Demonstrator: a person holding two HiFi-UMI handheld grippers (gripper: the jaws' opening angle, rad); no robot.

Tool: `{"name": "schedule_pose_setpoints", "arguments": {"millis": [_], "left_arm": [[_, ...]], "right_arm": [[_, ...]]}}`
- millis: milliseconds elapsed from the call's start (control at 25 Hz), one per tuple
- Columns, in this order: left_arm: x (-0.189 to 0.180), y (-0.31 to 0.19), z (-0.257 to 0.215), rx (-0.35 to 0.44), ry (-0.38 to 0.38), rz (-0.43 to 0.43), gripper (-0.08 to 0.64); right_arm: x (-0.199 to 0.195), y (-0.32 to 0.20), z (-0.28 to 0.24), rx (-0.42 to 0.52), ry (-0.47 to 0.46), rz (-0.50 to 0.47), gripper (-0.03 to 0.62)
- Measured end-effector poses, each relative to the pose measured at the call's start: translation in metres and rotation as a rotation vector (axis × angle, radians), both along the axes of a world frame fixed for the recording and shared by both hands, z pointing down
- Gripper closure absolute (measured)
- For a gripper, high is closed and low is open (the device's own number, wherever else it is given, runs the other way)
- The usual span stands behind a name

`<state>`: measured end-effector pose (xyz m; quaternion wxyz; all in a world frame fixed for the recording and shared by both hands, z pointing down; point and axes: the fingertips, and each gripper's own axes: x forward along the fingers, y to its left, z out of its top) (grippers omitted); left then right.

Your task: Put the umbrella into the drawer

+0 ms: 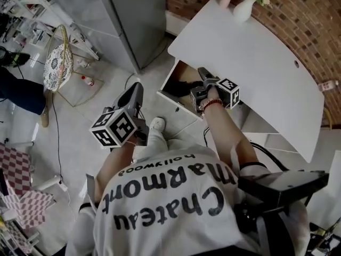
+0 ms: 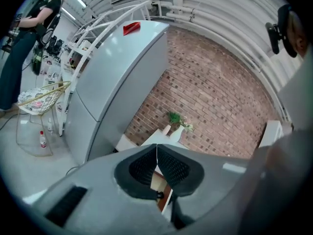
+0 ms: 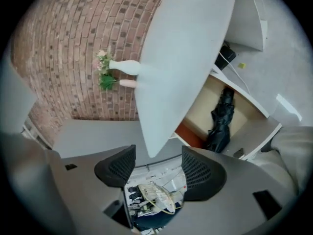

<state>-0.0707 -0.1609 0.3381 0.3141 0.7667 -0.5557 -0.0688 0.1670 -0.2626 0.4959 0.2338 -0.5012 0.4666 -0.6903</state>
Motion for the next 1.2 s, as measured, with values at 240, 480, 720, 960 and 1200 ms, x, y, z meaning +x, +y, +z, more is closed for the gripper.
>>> {"name": "schedule_pose_setpoints", "arguments": {"millis": [240,480,720,960,1200], "left_arm": [[0.021,-0.011,-0.042,0.107,-0.001,0.043,0.543],[0.060,-0.015,-0.091,0.254,-0.058,0.143,0.543],[0.078,-0.028,-0.141,0.342,-0.040,0.225,0.543],[0.091,-0.021,-0.172,0.412,0.000,0.319,0.543],[0.092,-0.015,-0.188,0.480,-0.091,0.434,0.543]], "right_arm": [[-0.002,-0.009,-0.117,0.288,-0.114,-0.023,0.318],[0.004,0.012,-0.246,0.612,-0.042,-0.130,0.344],[0.019,0.035,-0.333,0.832,0.281,-0.151,0.407],[-0.001,0.059,-0.371,0.913,0.546,-0.225,0.499],[-0.027,0.082,-0.364,0.924,0.652,-0.196,0.553]]}}
